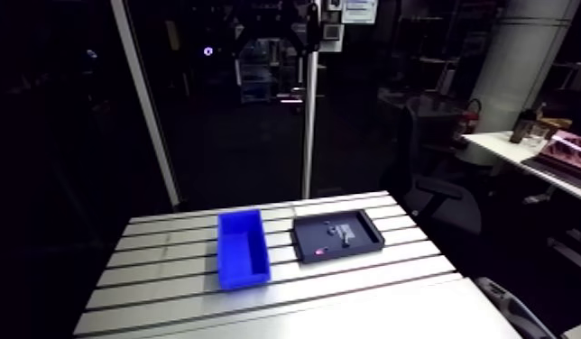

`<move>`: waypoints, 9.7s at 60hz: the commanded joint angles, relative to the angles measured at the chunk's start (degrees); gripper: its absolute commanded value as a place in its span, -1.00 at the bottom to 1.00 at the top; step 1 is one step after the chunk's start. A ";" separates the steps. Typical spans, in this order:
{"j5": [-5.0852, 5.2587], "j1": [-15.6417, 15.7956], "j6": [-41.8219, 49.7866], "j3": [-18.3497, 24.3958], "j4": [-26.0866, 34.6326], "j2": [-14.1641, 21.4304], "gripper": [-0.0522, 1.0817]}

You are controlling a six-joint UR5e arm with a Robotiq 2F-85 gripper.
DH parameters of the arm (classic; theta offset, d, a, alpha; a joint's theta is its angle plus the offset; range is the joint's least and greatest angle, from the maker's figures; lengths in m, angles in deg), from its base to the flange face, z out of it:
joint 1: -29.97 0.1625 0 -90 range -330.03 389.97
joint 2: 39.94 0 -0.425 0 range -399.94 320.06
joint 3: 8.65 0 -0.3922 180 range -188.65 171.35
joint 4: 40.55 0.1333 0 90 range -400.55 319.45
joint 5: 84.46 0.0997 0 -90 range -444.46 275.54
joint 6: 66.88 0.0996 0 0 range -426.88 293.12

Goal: Pick up the M10 bolt from the tray and put it into the blue bin.

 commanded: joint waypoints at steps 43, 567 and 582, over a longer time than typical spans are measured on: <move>0.53 -0.26 1.77 0.18 -0.26 -0.88 -0.90; -0.36 -17.41 -4.03 -21.92 -35.34 -22.83 0.87; -0.09 -17.41 -4.40 -20.95 -34.92 -20.71 0.91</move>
